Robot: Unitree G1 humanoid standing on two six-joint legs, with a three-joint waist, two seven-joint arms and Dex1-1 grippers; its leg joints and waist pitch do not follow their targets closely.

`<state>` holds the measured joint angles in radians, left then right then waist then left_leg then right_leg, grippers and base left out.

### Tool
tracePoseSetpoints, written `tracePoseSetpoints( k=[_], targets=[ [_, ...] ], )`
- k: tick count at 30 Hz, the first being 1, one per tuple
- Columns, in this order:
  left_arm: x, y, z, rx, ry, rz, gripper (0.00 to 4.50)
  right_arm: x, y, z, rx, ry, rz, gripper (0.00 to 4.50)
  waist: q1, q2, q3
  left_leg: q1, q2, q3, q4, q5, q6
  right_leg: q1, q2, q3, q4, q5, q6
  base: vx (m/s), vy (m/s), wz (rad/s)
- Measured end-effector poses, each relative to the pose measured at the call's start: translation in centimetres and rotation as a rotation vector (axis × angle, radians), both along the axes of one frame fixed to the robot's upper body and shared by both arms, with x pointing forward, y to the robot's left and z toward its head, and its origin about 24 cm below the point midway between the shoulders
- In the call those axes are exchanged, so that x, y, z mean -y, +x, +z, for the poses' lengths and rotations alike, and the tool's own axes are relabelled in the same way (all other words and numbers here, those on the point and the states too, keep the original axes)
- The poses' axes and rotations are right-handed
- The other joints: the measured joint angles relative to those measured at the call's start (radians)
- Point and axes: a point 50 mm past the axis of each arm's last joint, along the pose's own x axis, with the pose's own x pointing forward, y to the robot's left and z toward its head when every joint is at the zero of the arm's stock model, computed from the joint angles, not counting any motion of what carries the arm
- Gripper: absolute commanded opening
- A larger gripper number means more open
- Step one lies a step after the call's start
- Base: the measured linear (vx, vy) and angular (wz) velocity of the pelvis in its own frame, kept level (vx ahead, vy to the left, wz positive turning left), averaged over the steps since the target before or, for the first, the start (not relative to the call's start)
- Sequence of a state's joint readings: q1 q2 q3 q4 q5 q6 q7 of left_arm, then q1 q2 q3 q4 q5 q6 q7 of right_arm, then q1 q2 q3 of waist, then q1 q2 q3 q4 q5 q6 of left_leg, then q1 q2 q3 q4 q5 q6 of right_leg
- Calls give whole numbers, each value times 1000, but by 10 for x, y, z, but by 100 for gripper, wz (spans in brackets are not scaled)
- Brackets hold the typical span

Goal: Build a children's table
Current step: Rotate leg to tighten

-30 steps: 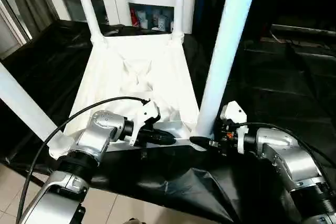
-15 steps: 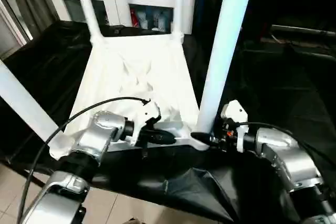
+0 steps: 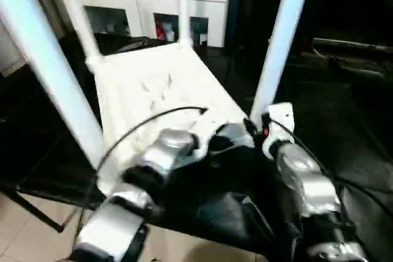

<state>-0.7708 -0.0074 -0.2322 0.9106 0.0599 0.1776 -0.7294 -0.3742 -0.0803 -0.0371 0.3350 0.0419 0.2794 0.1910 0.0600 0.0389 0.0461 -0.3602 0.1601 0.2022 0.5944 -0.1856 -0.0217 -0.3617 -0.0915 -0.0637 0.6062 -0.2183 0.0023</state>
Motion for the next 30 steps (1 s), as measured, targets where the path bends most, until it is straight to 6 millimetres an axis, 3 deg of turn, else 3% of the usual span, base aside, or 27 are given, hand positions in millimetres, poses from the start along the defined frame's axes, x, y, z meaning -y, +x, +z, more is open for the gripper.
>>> tracePoseSetpoints(
  k=[3,6,12,17,20,26,30],
  targets=[
    [-1,1,2,7,-6,-12,0,2,0,2,21,5,21,205,0,0,0,-7,0,0,0,0,0,-4,0,0,0,7,-5,0,0,0],
    [-7,1,3,-4,-11,-38,0,6,-4,3,33,29,81,269,0,0,0,-7,1,0,-2,0,1,-5,0,-1,0,8,-3,0,0,0],
    [-32,1,6,1,-12,-102,0,15,-12,11,17,58,331,319,-9,1,-1,-9,2,-1,-8,1,1,-12,2,-3,0,7,-2,0,0,0],
    [-64,-10,5,-46,-39,-238,0,18,-27,15,-25,32,622,319,-11,1,-1,-12,5,-1,-9,1,1,-17,4,-3,2,6,-2,0,0,0],
    [-72,-15,6,-62,-37,-285,0,19,-30,16,-42,22,699,319,-2,1,0,-14,4,0,-7,1,1,-19,3,-2,3,6,-2,0,0,0],
    [-89,-22,7,-95,-40,-331,0,18,-37,19,-72,37,842,319,0,-2,2,-15,4,1,-7,0,1,-20,3,-2,3,6,-2,0,0,0],
    [-93,-26,7,-107,-46,-348,0,18,-39,21,-85,29,896,292,3,-3,2,-17,4,1,-7,0,1,-21,3,-2,3,5,-3,0,0,0]
  ],
)
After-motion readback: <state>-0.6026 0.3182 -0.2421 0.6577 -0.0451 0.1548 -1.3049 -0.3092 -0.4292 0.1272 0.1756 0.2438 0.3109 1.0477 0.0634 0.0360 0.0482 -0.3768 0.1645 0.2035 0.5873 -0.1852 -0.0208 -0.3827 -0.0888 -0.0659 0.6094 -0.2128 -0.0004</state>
